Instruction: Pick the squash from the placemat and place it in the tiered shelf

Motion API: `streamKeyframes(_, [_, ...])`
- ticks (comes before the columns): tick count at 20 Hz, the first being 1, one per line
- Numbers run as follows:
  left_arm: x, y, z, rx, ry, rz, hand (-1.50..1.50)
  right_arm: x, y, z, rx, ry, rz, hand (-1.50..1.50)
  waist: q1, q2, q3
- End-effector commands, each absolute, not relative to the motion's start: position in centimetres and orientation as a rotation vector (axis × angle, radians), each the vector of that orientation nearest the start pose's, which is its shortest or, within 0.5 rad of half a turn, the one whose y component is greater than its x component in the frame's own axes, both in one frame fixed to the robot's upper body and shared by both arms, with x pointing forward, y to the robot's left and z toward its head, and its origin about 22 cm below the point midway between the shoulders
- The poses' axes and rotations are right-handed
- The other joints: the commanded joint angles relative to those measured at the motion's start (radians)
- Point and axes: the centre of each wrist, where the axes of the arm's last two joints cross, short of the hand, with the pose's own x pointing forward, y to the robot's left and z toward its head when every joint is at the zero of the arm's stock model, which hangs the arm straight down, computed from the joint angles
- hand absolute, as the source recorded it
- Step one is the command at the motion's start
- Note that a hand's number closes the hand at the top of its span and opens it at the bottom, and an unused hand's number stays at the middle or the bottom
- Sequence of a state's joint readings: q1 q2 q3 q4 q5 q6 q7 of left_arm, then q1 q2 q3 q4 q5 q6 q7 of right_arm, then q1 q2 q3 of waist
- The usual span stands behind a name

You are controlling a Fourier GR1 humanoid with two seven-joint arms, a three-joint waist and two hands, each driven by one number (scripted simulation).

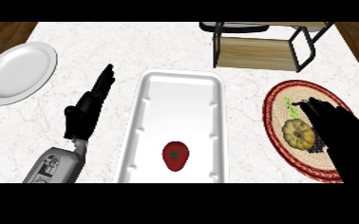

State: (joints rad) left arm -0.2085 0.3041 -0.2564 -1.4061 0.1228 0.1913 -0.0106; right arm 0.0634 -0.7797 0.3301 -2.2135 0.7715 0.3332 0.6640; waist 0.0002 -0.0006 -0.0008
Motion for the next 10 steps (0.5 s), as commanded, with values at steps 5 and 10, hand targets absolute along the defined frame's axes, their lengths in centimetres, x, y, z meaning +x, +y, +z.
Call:
streamKeyframes(5, [27.8, 22.4, 0.9, 0.108, -1.570, -0.279, 0.00, 16.4, -21.3, 14.1, -1.168, -1.100, 1.269, -1.50, -0.003, 0.000, 0.001])
streamKeyframes(10, [28.9, 23.0, 1.4, 0.106, -1.560, -0.256, 0.00, 17.1, -21.5, 13.2, -1.166, -1.116, 1.243, -1.50, -0.003, 0.000, 0.001])
